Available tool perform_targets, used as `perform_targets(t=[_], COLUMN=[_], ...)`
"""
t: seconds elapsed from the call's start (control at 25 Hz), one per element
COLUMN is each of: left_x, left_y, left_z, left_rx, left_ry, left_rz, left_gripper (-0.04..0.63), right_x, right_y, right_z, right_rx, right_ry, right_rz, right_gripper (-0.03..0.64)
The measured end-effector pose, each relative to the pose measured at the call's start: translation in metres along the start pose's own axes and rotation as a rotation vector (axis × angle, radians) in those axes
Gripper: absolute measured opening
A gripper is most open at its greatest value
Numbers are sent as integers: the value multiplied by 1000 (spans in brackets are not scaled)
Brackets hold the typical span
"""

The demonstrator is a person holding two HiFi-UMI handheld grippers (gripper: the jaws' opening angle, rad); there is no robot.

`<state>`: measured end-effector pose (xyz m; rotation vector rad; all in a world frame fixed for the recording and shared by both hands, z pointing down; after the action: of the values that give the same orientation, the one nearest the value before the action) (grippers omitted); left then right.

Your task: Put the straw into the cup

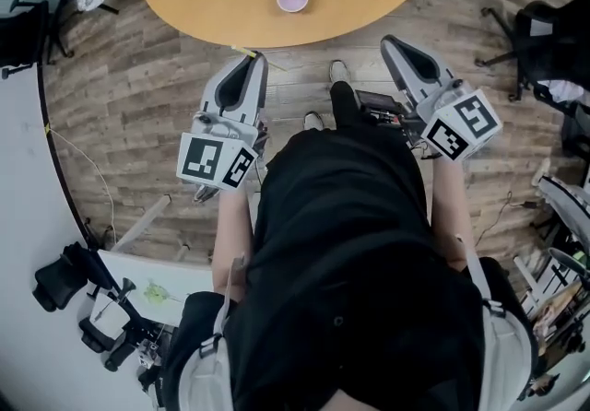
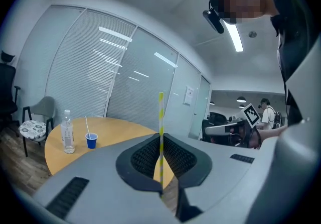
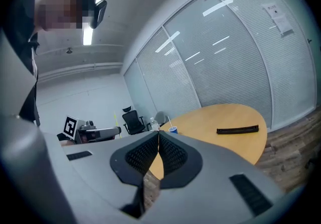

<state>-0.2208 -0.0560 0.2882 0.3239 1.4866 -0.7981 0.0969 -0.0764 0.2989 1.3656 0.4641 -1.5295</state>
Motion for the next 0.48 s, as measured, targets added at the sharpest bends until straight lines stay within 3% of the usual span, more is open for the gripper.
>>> perform_targets(t=[0.48], left_x=[13], left_y=[-51], left_z=[79], left_rx=[135], left_ry=[39], left_rz=[-52], left_gripper=[34], right_x=[29], right_y=[65], right_z=[76], right_rx=[151], right_ry=[-87], right_rz=[29], right_gripper=[18])
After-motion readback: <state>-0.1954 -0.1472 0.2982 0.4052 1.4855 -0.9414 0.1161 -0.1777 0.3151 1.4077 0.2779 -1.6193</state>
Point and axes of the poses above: the fingertips, and each gripper's own axes: z forward along the fingers, y to its right, x out of its top, the point moved 10 cm from there along -z, backward along the fingers, and after that the axes turned 14 degrees about -x, right-handed, at the moved point
